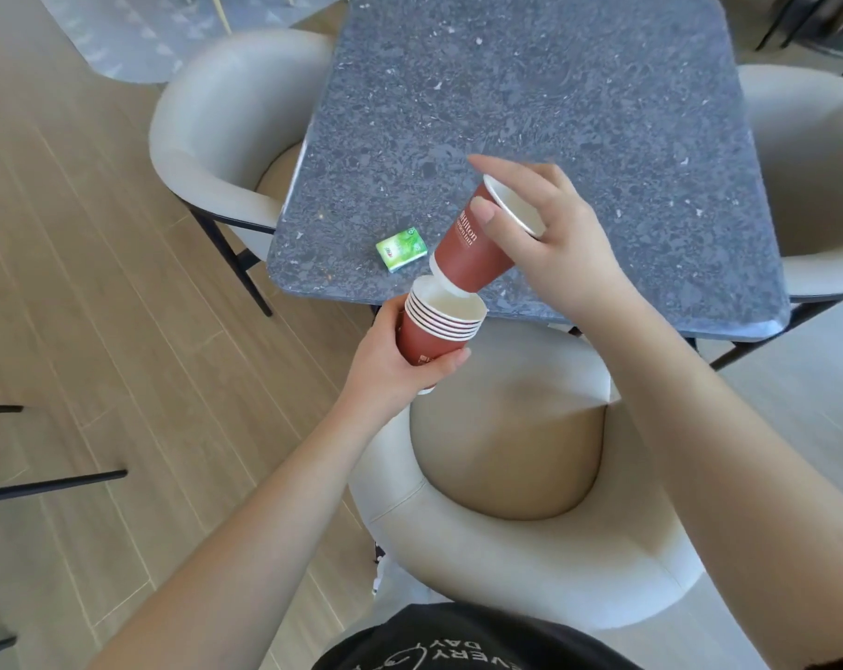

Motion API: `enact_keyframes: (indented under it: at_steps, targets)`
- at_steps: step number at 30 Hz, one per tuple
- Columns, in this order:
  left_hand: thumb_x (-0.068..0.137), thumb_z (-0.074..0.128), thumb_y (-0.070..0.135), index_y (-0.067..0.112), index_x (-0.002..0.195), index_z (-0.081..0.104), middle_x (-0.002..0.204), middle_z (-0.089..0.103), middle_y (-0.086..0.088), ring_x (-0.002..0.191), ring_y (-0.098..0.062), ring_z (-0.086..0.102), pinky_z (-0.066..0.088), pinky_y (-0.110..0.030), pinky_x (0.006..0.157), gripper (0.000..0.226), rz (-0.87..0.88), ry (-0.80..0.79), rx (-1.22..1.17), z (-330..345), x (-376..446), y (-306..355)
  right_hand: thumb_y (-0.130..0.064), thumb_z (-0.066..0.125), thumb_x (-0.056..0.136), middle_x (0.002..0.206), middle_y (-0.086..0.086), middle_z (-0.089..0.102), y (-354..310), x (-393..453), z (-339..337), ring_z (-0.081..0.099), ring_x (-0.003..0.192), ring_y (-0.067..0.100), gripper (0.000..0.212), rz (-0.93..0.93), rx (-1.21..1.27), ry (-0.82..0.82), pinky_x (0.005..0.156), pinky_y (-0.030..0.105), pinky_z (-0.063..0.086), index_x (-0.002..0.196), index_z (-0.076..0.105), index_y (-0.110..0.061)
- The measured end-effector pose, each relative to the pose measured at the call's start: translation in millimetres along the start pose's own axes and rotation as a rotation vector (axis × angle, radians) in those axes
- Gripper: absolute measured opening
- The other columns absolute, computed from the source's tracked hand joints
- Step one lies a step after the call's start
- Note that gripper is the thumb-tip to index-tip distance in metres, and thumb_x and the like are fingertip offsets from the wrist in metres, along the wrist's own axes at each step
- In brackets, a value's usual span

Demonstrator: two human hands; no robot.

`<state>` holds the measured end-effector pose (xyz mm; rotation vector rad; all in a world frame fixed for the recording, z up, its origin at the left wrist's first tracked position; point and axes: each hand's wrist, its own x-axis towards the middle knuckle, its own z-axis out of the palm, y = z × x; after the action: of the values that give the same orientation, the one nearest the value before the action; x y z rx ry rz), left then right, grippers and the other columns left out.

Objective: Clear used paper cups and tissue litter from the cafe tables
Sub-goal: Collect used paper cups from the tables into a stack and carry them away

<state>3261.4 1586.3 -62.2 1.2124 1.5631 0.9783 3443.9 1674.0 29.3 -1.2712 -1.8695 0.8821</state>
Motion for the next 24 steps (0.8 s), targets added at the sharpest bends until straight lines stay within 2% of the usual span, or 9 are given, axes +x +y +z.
enact_keyframes:
  at_steps: [3,5,7,11,13,15,18,24]
  targets:
    - [0.057,0.088,0.056,0.049,0.112,0.054,0.105,0.069,0.033,0.091,0.009,0.068,0.057,-0.019,0.071,0.065,0.037,-0.007,0.005,3,-7,9,-0.035,0.062,0.099,0.124,0.003,0.054,-7,-19,1,0.051,0.118,0.005,0.038,0.0,0.022,-0.048,0.101,0.006,0.032,0.137,0.059,-0.032]
    - [0.057,0.088,0.055,0.049,0.111,0.054,0.104,0.069,0.035,0.09,0.01,0.069,0.053,-0.011,0.066,0.064,0.063,-0.009,0.009,5,-12,15,-0.036,0.063,0.098,0.124,0.003,0.054,-8,-28,4,0.05,0.117,0.002,0.039,0.018,0.024,-0.089,0.1,0.005,0.032,0.137,0.06,-0.033]
    - [0.057,0.088,0.056,0.049,0.111,0.055,0.104,0.07,0.032,0.092,0.007,0.069,0.053,-0.012,0.067,0.064,0.082,-0.008,0.015,6,-16,18,-0.038,0.063,0.098,0.125,0.001,0.054,-10,-37,7,0.049,0.116,-0.001,0.038,0.039,0.031,-0.131,0.099,0.003,0.031,0.136,0.059,-0.036]
    - [0.055,0.086,0.062,0.054,0.111,0.054,0.107,0.07,0.029,0.096,0.002,0.07,0.059,-0.025,0.077,0.064,0.098,-0.025,0.055,6,-24,20,-0.04,0.062,0.097,0.124,-0.002,0.053,-14,-51,10,0.05,0.113,-0.005,0.037,0.043,0.022,-0.166,0.098,0.001,0.031,0.134,0.061,-0.035]
    - [0.053,0.083,0.065,0.06,0.106,0.052,0.102,0.069,0.033,0.092,0.006,0.069,0.056,-0.018,0.073,0.061,0.095,-0.038,0.073,5,-29,26,-0.044,0.059,0.096,0.128,-0.003,0.054,-18,-56,11,0.049,0.119,-0.002,0.04,0.032,0.0,-0.199,0.1,0.003,0.029,0.135,0.061,-0.033]
    - [0.052,0.082,0.065,0.063,0.102,0.052,0.098,0.067,0.036,0.089,0.008,0.067,0.052,-0.013,0.069,0.058,0.093,-0.044,0.072,3,-34,31,-0.045,0.053,0.098,0.133,-0.004,0.054,-23,-63,15,0.048,0.127,0.003,0.042,0.013,0.012,-0.242,0.107,0.01,0.03,0.136,0.061,-0.03]
    - [0.053,0.084,0.06,0.051,0.103,0.055,0.095,0.068,0.033,0.083,0.008,0.068,0.05,-0.011,0.062,0.058,0.102,-0.048,0.034,-3,-40,38,-0.038,0.046,0.104,0.141,-0.006,0.053,-30,-72,22,0.045,0.136,0.009,0.038,0.001,0.048,-0.239,0.116,0.025,0.031,0.138,0.059,-0.026]
    - [0.054,0.082,0.054,0.045,0.101,0.056,0.093,0.07,0.027,0.076,0.005,0.068,0.048,-0.009,0.058,0.055,0.132,-0.063,0.029,-17,-50,35,-0.034,0.044,0.106,0.147,-0.001,0.052,-38,-84,42,0.042,0.141,0.016,0.037,-0.005,-0.006,-0.214,0.119,0.039,0.031,0.14,0.058,-0.027]
